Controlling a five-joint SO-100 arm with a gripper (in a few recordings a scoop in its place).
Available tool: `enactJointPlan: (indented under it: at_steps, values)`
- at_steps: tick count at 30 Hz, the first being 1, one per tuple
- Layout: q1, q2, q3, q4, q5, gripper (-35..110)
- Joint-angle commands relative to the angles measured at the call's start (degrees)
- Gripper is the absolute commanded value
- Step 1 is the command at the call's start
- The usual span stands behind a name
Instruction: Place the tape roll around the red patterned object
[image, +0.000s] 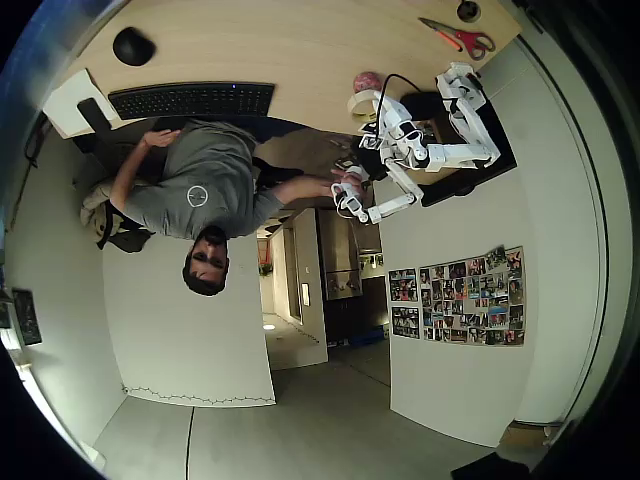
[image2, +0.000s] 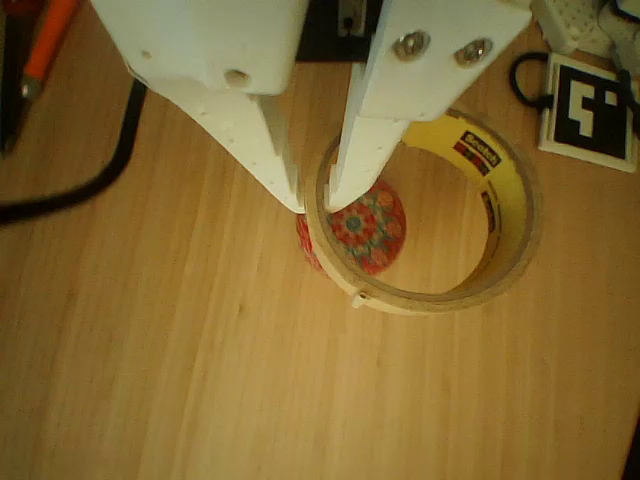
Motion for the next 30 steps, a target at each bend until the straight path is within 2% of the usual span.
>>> enactJointPlan:
  at_steps: [1,5,22,30]
  values:
    - [-0.53,5.71,2.46,3.52,0.88,0]
    - [0.53,9.40,5.89,4.13,1.41,0]
    - [4.31,-0.44,3.69,-1.85,0.97,1]
    - [3.43,-3.87,-2.20,1.85,0.26,24]
